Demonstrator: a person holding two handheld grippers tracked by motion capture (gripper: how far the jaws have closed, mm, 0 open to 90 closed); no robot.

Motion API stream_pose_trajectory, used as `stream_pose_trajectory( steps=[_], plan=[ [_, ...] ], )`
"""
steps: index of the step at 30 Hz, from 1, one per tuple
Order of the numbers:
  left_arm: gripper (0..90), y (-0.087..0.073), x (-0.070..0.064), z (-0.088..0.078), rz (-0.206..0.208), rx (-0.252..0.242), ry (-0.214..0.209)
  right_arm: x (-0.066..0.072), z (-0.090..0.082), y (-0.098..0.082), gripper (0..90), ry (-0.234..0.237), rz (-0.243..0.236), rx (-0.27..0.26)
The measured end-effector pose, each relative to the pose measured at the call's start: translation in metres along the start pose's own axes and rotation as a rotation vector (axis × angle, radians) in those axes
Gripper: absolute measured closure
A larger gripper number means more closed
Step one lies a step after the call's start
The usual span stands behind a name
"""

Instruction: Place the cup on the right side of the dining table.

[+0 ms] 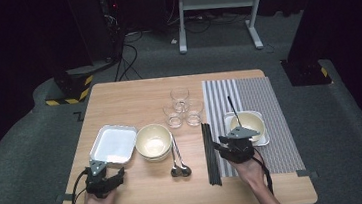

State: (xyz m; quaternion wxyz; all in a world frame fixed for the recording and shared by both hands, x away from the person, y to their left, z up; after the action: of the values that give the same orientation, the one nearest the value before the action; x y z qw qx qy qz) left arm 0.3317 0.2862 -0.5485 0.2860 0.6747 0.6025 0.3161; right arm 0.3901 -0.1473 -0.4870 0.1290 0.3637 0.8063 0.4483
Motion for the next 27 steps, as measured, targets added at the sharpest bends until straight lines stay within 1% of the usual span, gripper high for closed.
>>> stream_pose_trajectory(
  steps=[2, 5, 7, 10, 12, 14, 16, 19, 20, 24, 25, 27],
  plan=[
    [27.2, 0.0, 0.0, 0.0, 0.001, 0.0, 0.001, 0.001, 0.003, -0.001, 63.9, 0.021, 0.012, 0.005],
    [27.2, 0.0, 0.0, 0.0, 0.0, 0.0, 0.0, 0.001, 0.006, -0.002, 64.1, 0.015, 0.007, 0.02],
    [27.2, 0.0, 0.0, 0.0, -0.003, -0.002, -0.002, 0.002, 0.008, -0.004, 62.6, 0.017, 0.007, 0.026],
    [27.2, 0.0, 0.001, 0.0, -0.004, -0.003, -0.004, 0.003, 0.011, -0.005, 61.6, 0.017, 0.016, 0.051],
    [27.1, 0.0, 0.001, 0.0, -0.003, -0.003, -0.004, 0.004, 0.014, -0.007, 63.2, 0.043, 0.029, 0.07],
    [26.9, 0.0, 0.001, 0.0, -0.003, -0.002, -0.006, 0.005, 0.016, -0.009, 63.0, 0.042, 0.022, 0.073],
    [27.0, 0.0, 0.001, 0.0, -0.006, -0.004, -0.008, 0.006, 0.018, -0.01, 62.4, 0.048, 0.03, 0.074],
    [26.9, 0.0, 0.001, 0.0, -0.005, -0.002, -0.009, 0.007, 0.021, -0.012, 63.1, 0.036, 0.027, 0.08],
    [26.9, 0.0, 0.001, 0.0, -0.005, -0.002, -0.009, 0.007, 0.022, -0.012, 63.3, 0.042, 0.035, 0.077],
    [27.0, 0.0, 0.001, 0.0, -0.005, -0.002, -0.009, 0.008, 0.025, -0.012, 60.5, 0.046, 0.034, 0.071],
    [27.0, 0.0, 0.001, 0.0, -0.006, -0.002, -0.009, 0.008, 0.026, -0.012, 60.5, 0.045, 0.033, 0.07],
    [27.0, 0.0, 0.001, 0.0, -0.007, -0.003, -0.007, 0.009, 0.029, -0.011, 61.4, 0.053, 0.046, 0.077]
  ],
)
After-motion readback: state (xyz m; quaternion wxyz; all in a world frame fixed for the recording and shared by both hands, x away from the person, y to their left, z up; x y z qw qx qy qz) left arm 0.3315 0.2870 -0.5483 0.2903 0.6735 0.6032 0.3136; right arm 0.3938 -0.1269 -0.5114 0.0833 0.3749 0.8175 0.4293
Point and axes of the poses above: each handheld gripper's, and its own axes: z roughly forward along the jaws, y roughly out of its top, x roughly to its left, the point moved 2 cm from there along z, roughly forward along the jaws, and after that the axes turned 8 degrees about y, right-handed, at the moved point
